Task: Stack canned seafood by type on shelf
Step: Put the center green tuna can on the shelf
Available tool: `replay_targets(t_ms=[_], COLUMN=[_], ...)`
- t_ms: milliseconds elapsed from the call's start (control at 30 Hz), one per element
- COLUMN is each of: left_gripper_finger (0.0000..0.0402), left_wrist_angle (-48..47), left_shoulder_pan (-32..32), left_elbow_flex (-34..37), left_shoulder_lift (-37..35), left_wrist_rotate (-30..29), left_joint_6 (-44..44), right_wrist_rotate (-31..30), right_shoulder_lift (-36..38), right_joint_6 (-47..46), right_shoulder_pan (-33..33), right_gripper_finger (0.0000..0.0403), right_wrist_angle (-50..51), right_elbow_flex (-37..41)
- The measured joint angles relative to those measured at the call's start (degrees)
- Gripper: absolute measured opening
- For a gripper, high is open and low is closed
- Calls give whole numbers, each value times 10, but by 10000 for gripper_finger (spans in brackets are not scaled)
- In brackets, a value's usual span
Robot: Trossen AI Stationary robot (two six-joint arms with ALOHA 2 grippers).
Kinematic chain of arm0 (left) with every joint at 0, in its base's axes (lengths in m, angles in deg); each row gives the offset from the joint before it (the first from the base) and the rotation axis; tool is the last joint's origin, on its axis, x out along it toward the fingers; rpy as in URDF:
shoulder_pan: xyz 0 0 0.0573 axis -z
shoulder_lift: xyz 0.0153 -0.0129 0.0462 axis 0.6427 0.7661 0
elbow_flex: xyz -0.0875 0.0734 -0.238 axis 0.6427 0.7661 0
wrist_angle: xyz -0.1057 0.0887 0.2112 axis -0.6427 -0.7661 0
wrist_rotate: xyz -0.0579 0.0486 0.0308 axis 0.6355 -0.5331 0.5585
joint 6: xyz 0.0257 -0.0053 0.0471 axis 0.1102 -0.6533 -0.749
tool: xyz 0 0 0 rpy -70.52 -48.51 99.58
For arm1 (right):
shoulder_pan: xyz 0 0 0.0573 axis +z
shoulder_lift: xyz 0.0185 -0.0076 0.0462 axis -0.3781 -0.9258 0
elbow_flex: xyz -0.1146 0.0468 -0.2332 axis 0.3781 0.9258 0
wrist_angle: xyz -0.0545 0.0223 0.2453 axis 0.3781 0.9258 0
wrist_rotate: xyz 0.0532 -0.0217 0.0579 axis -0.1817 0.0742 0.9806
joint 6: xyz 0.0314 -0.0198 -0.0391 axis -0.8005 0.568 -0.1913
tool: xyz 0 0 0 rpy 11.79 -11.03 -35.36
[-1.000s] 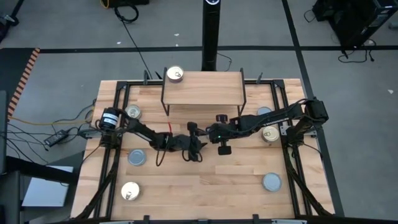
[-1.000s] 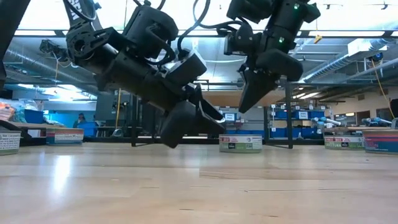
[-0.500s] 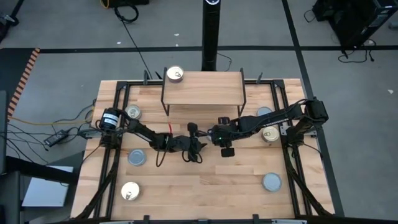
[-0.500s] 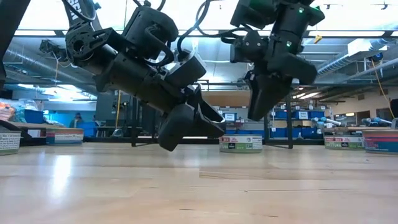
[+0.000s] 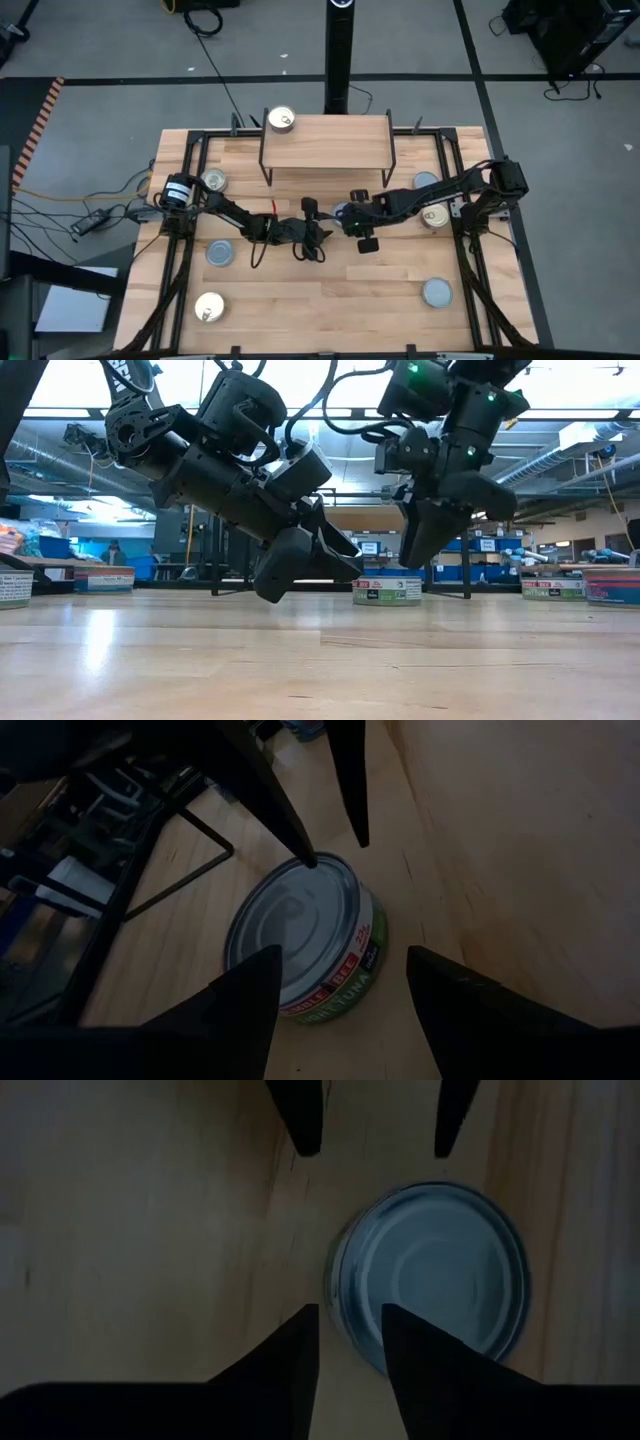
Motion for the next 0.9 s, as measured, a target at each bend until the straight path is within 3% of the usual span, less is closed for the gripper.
replay_targets(t_ms=[900], left_gripper_finger=[225], left_wrist_angle=[0], left_shoulder_pan=[0], left_elbow_flex=[0], left_shoulder_lift=[0], left_wrist_rotate=[6], left_joint_6=[0], right_wrist_rotate=[3], right_shoulder_lift=[-10], right_joint_6=[27], right_shoulder_pan=[-8], right_gripper_finger=[104], right_wrist_angle=[-31], right_elbow_flex=[20])
